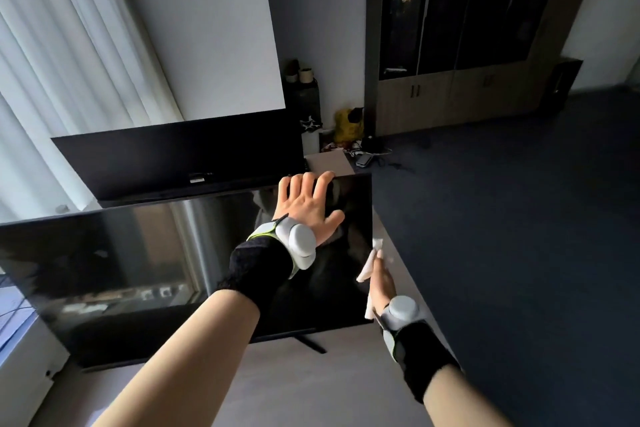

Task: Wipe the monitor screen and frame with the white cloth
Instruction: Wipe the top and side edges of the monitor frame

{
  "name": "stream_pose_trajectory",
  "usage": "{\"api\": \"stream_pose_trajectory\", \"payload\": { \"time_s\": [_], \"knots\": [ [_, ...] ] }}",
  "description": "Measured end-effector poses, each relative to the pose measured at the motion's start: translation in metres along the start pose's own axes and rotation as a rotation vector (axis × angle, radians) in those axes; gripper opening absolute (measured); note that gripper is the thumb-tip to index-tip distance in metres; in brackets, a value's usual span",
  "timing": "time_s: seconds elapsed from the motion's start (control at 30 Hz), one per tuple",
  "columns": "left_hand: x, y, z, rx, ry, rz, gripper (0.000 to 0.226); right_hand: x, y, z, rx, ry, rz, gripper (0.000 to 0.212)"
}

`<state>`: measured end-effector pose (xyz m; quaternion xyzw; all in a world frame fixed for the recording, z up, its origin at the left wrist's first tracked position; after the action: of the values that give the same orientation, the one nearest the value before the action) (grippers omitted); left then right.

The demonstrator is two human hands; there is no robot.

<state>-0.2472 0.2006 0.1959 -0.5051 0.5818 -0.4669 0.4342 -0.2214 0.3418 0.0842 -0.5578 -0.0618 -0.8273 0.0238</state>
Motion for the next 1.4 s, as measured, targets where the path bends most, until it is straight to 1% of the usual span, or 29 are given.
{"api": "stream_pose_trajectory", "payload": {
  "time_s": [0.07, 0.1, 0.17, 0.2, 0.27, 0.33, 0.4, 0.47, 0.5, 0.6, 0.63, 0.67, 0.7, 0.8, 0.87, 0.93, 1.0, 1.07, 1.13, 1.17, 1.2, 1.23, 1.27, 1.33, 1.4],
  "knots": [
    [-0.001, 0.002, 0.001, -0.004, 0.0, -0.004, 0.071, -0.013, 0.0, 0.003, -0.049, 0.02, -0.022, 0.047],
    [-0.001, 0.001, 0.0, -0.01, -0.001, -0.006, 0.072, -0.008, 0.002, 0.003, -0.057, 0.026, -0.049, 0.049],
    [0.0, 0.001, -0.001, -0.01, -0.007, 0.001, 0.072, 0.011, 0.006, 0.001, -0.017, 0.063, -0.142, 0.063],
    [0.001, 0.001, 0.0, -0.013, -0.011, 0.001, 0.072, 0.026, 0.01, 0.0, 0.005, 0.07, -0.189, 0.067],
    [0.002, 0.0, -0.001, -0.022, -0.014, -0.004, 0.072, 0.057, 0.015, -0.001, 0.017, -0.031, -0.227, 0.068],
    [0.002, 0.0, 0.0, -0.032, -0.009, -0.013, 0.072, 0.074, 0.018, -0.002, 0.027, -0.161, -0.207, 0.069],
    [0.0, 0.001, -0.001, -0.035, 0.006, -0.019, 0.072, 0.07, 0.019, -0.002, 0.031, -0.256, -0.196, 0.068],
    [0.0, 0.001, -0.001, -0.036, 0.008, -0.016, 0.071, 0.052, 0.019, -0.002, 0.027, -0.275, -0.17, 0.063],
    [-0.001, 0.002, -0.001, -0.037, 0.008, -0.017, 0.071, 0.038, 0.017, -0.002, 0.029, -0.218, -0.187, 0.06],
    [0.0, 0.003, -0.001, -0.037, 0.009, -0.023, 0.072, -0.004, 0.005, 0.002, 0.037, 0.114, -0.235, 0.047],
    [0.0, 0.004, -0.001, -0.039, 0.011, -0.023, 0.072, -0.015, 0.001, 0.003, 0.031, 0.193, -0.23, 0.035],
    [0.001, 0.005, -0.001, -0.042, 0.014, -0.026, 0.072, -0.019, -0.001, 0.005, 0.013, 0.238, -0.233, 0.027],
    [0.001, 0.005, -0.001, -0.048, 0.014, -0.029, 0.072, -0.017, -0.001, 0.006, -0.003, 0.239, -0.242, 0.027],
    [0.002, 0.004, 0.0, -0.049, 0.005, -0.02, 0.073, 0.016, 0.011, 0.008, 0.01, 0.114, -0.26, 0.056],
    [0.002, 0.004, 0.0, -0.056, 0.008, -0.025, 0.073, 0.046, 0.018, 0.004, 0.053, 0.024, -0.326, 0.069],
    [0.002, 0.003, 0.0, -0.057, 0.009, -0.021, 0.073, 0.068, 0.022, 0.0, 0.056, -0.075, -0.344, 0.074],
    [0.001, 0.002, 0.0, -0.05, 0.009, -0.01, 0.072, 0.071, 0.022, -0.003, 0.048, -0.15, -0.322, 0.074],
    [0.0, 0.002, 0.001, -0.039, 0.006, -0.01, 0.072, 0.06, 0.022, -0.005, 0.067, -0.127, -0.328, 0.072],
    [-0.001, 0.002, 0.001, -0.027, 0.003, -0.011, 0.073, 0.038, 0.02, -0.007, 0.068, 0.019, -0.377, 0.066],
    [-0.001, 0.002, 0.001, -0.021, 0.004, -0.007, 0.073, 0.026, 0.016, -0.007, 0.057, 0.101, -0.428, 0.057],
    [-0.002, 0.002, 0.002, -0.014, 0.004, -0.005, 0.073, 0.012, 0.012, -0.007, 0.013, 0.152, -0.454, 0.04],
    [-0.001, 0.002, 0.002, -0.017, 0.008, -0.009, 0.073, 0.003, 0.009, -0.006, -0.035, 0.153, -0.411, 0.025],
    [-0.001, 0.001, 0.002, -0.015, 0.011, -0.009, 0.073, -0.005, 0.007, -0.006, -0.055, 0.132, -0.346, 0.022],
    [0.0, 0.002, 0.002, -0.02, 0.009, -0.007, 0.073, -0.009, 0.009, -0.007, -0.028, 0.098, -0.262, 0.027],
    [0.002, 0.002, 0.002, -0.019, 0.001, -0.004, 0.074, 0.011, 0.016, -0.005, -0.009, 0.048, -0.358, 0.018]
  ]
}}
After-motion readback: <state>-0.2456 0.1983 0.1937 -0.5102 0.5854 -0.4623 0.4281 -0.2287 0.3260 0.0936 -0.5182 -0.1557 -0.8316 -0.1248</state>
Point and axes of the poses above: each hand's wrist, its own z-axis away from the middle knuckle, its own y-axis out of the palm, x = y × z, the point moved 1 cm from there along -z, towards the middle knuckle, and after that the axes turned 13 degrees about x, right-handed, at the moved point
